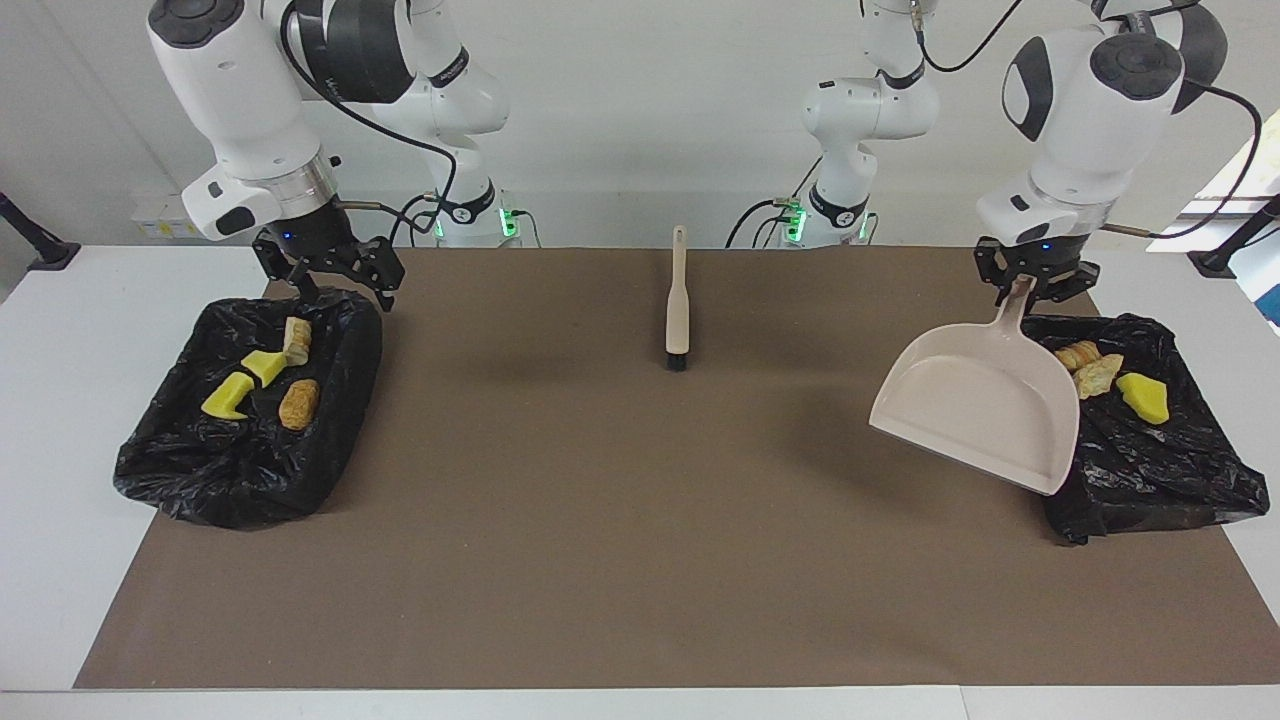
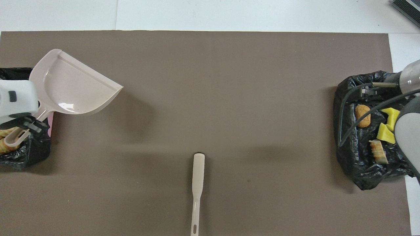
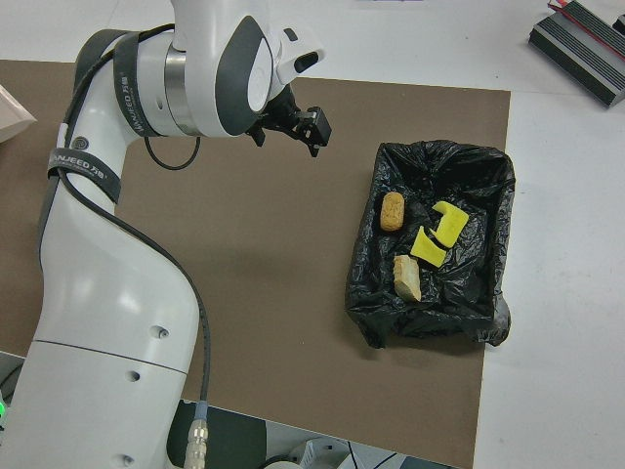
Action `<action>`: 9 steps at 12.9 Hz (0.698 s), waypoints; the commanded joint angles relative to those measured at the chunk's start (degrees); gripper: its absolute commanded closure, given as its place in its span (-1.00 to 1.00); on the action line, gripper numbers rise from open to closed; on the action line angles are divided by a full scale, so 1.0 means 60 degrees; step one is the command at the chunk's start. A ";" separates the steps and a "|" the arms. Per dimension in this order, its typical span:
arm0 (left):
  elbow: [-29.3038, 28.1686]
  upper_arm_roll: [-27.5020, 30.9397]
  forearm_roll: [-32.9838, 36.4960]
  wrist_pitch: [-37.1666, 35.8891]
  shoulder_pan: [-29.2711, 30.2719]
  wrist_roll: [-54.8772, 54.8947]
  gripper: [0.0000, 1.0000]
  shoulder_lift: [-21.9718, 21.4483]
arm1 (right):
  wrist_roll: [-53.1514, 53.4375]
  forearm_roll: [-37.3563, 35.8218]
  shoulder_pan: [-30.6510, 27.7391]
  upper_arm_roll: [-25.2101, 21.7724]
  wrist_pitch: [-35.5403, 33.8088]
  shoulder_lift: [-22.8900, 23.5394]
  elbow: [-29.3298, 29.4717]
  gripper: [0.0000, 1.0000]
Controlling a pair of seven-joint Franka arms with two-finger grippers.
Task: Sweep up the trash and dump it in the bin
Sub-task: 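Bring the empty dustpan back to the table center with the left gripper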
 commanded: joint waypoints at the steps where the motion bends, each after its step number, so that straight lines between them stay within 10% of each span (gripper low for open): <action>1: -0.0013 0.0189 -0.0674 0.0511 -0.0932 -0.1594 1.00 0.0122 | -0.0031 0.0260 0.0060 -0.0292 -0.0198 -0.0245 -0.0044 -1.00; 9: 0.1258 0.0160 -0.2055 0.1656 -0.3379 -0.6077 1.00 0.1978 | -0.0002 0.0246 0.0837 -0.0967 -0.0564 -0.0656 -0.0044 -1.00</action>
